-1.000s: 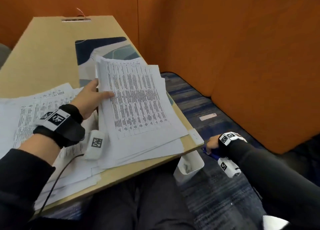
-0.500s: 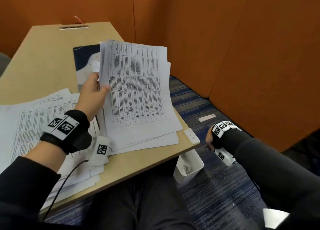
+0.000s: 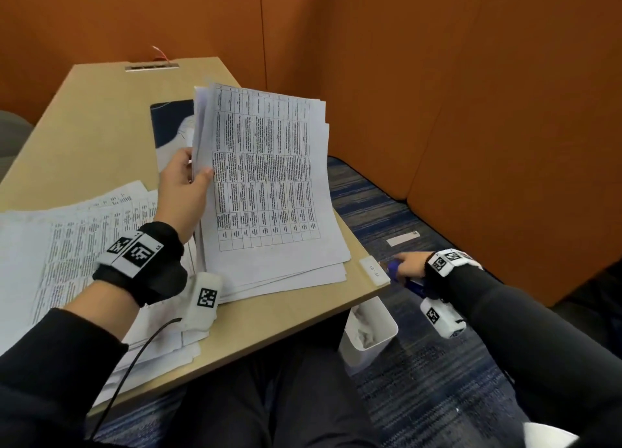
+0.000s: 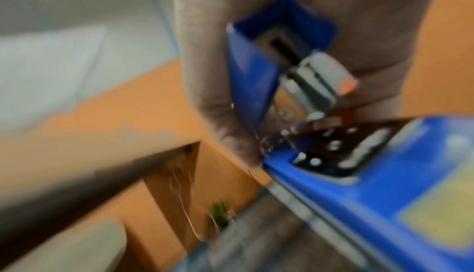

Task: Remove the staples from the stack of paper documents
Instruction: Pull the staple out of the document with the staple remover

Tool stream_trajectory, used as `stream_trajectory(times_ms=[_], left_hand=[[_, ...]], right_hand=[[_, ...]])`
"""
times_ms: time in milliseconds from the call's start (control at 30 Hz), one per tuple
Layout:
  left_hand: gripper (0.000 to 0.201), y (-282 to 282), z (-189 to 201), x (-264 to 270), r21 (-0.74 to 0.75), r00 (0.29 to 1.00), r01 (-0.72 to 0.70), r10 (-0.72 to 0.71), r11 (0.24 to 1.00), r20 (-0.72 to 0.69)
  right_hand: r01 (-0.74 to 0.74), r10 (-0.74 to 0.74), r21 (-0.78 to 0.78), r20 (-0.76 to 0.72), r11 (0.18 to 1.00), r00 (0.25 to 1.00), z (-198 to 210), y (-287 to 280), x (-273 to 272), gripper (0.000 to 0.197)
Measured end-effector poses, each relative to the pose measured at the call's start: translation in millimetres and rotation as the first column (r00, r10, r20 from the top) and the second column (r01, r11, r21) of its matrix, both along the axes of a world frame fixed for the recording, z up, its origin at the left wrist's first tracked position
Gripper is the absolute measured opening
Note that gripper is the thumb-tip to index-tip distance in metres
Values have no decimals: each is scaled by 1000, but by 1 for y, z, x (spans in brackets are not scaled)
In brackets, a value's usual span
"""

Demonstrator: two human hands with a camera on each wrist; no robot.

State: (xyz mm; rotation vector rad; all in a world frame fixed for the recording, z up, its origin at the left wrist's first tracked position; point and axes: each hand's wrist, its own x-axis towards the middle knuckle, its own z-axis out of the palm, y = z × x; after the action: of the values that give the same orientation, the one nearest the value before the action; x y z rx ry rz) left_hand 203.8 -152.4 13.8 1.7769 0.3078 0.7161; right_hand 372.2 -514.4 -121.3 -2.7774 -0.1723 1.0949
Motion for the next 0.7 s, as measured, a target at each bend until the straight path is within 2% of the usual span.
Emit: stream_trajectory(times_ms=[33,67,100,133,167,200,233,267,300,333,400,433,500,567,700], left_hand=[[26,1,4,1,-20,999,-23,24,1000,35],[24,1,8,3,-31,997,-41,43,999,67],[21,1,14,5,-26,994,-57,59,998,95],[19,0,20,7,-10,990,-66,66,998,121],[18,-1,27,10,7,987,-71,69,997,144],[17,-2,33,12,27,984,-78,72,997,164],[17,-4,40,14,50,980,-87,76,995,185],[15,-6,47,16,73,974,-99,82,992,211],[14,-10,54,17,95,966,-116,90,989,242],[14,-14,61,18,119,956,-135,98,984,276],[15,-21,72,19,164,935,-164,101,973,340],[14,-24,77,18,170,921,-176,102,970,375],[15,-26,81,12,155,886,-227,138,962,443],[16,-28,75,2,135,869,-270,181,953,461],[10,-36,40,-18,104,898,-211,151,972,414]], right_hand=[[70,-77,116,59,991,995,10,1,6,58],[153,-192,289,112,945,975,24,3,9,48],[239,-337,490,121,838,934,37,5,11,36],[311,-478,680,67,664,876,50,11,14,26],[342,-558,820,-33,460,829,69,19,11,20],[334,-570,904,-133,265,811,89,29,6,15],[306,-520,945,-206,115,829,110,41,1,14],[248,-453,969,-213,19,866,128,53,-5,19],[184,-387,982,-187,-43,903,149,64,-15,25],[125,-334,989,-144,-78,932,164,76,-22,28],[38,-243,993,-64,-111,968,188,99,-38,20],[-5,-214,994,-18,-109,977,197,109,-46,17],[-71,-225,994,51,-79,973,204,122,-54,29],[-107,-235,993,91,-57,968,198,126,-58,34],[-85,-220,996,83,2,972,168,126,-70,54]])
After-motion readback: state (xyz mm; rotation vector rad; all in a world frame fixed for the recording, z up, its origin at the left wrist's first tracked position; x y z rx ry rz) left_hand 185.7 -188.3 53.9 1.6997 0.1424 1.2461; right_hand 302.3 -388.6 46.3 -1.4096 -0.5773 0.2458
